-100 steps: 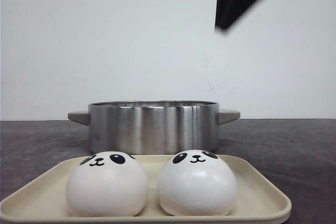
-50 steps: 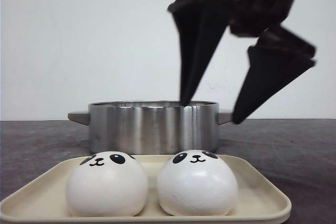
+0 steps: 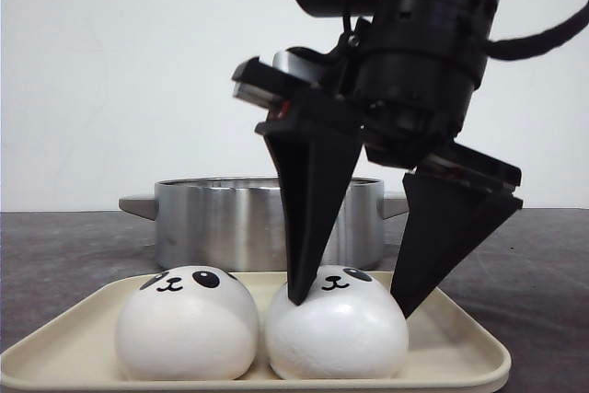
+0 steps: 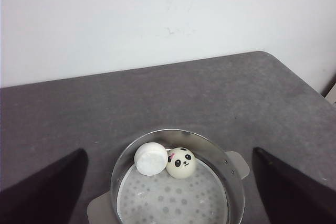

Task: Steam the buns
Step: 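Lower the right gripper onto the nearer bun on its side, grasp, then carry the bun with the right gripper into the pot and release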

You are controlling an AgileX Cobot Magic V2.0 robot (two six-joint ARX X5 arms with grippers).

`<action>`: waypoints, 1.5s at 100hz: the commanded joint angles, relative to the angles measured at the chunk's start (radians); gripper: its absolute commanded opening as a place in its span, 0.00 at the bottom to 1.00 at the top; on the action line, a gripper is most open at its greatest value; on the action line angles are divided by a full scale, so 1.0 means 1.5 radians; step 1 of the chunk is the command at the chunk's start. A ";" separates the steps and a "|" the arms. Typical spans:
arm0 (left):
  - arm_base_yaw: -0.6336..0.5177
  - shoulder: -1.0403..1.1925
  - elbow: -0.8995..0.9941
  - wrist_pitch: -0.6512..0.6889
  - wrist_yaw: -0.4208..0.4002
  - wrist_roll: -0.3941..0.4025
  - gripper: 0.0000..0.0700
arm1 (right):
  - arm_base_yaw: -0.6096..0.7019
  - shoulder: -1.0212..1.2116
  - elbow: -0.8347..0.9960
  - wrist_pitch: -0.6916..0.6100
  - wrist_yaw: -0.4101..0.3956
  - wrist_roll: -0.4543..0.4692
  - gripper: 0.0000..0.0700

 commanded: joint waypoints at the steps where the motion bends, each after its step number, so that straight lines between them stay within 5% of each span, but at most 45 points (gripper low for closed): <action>1: -0.004 0.005 0.014 0.006 -0.003 -0.003 0.84 | 0.007 0.027 0.004 0.008 0.001 0.000 0.59; 10: -0.004 0.005 0.014 0.005 -0.003 -0.003 0.84 | 0.007 0.036 0.004 0.012 0.001 -0.001 0.53; 14: -0.004 0.005 0.014 0.005 -0.003 -0.003 0.84 | 0.007 0.037 0.004 0.012 0.002 -0.005 0.32; 18: -0.004 0.005 0.014 0.005 -0.003 -0.003 0.84 | 0.007 0.037 0.004 0.017 0.003 -0.015 0.00; 41: -0.004 0.005 0.014 0.002 -0.003 -0.002 0.84 | 0.000 0.001 0.079 0.029 0.007 -0.034 0.02; 72: -0.004 0.005 0.014 0.002 -0.003 -0.001 0.84 | -0.046 0.007 0.370 0.052 0.158 -0.150 0.01; 119: -0.004 0.005 0.014 0.002 -0.003 -0.003 0.84 | -0.152 0.192 0.399 0.006 0.136 -0.152 0.01; 124: -0.004 0.005 0.014 -0.001 -0.003 -0.003 0.84 | -0.155 0.198 0.399 0.006 0.137 -0.152 0.07; 137: -0.004 0.005 0.014 -0.021 -0.003 -0.003 0.84 | -0.159 0.201 0.399 0.014 0.141 -0.153 0.41; 150: -0.004 0.005 0.014 -0.035 -0.003 -0.003 0.84 | -0.165 0.201 0.399 0.017 0.143 -0.152 0.44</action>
